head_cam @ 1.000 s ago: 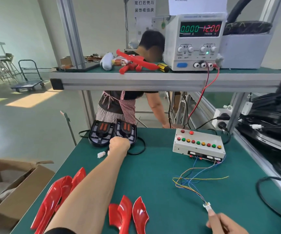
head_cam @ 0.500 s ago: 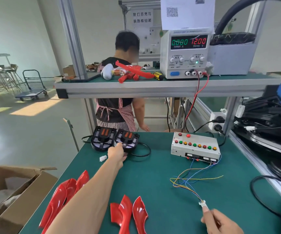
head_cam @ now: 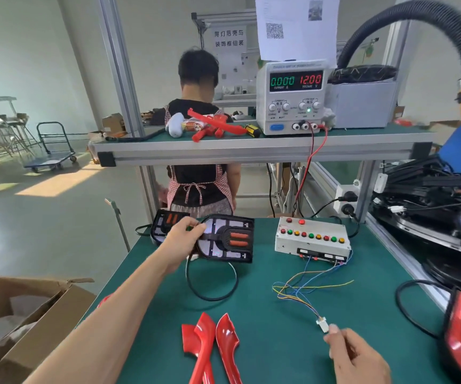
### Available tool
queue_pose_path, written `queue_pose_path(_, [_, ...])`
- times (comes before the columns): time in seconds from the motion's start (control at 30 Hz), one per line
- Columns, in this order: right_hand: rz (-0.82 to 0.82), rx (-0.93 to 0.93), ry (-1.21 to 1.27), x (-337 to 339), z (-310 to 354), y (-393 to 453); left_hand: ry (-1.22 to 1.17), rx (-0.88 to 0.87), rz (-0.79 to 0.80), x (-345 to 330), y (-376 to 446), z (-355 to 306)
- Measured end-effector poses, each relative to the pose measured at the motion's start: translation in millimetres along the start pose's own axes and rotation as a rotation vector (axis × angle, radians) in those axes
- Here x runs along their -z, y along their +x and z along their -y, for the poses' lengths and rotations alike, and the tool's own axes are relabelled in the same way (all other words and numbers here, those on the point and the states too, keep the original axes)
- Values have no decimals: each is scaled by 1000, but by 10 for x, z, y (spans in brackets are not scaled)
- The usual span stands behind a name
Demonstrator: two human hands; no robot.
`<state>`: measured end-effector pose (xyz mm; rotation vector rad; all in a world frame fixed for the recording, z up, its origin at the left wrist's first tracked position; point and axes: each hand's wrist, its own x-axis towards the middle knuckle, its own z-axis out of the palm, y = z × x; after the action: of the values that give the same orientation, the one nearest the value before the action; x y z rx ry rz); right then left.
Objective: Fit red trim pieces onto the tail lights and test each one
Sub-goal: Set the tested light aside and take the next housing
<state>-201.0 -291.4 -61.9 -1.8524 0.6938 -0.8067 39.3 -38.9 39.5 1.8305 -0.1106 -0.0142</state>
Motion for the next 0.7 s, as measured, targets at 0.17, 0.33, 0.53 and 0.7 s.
queue_pose_path(0.17, [71,280,110,73,347,56,166,-283,226,18,-231,-552])
queue_pose_path(0.33, [315,337,131,110,849,323,283,-368,462,-104,-466,-912])
queue_pose_path(0.53, [698,228,136,142,911,337,418,-452,644,-281,-740,-1156])
queue_pose_path(0.7, [650,133,261,163,712,51,457,-490,660,-594,-839,-1066])
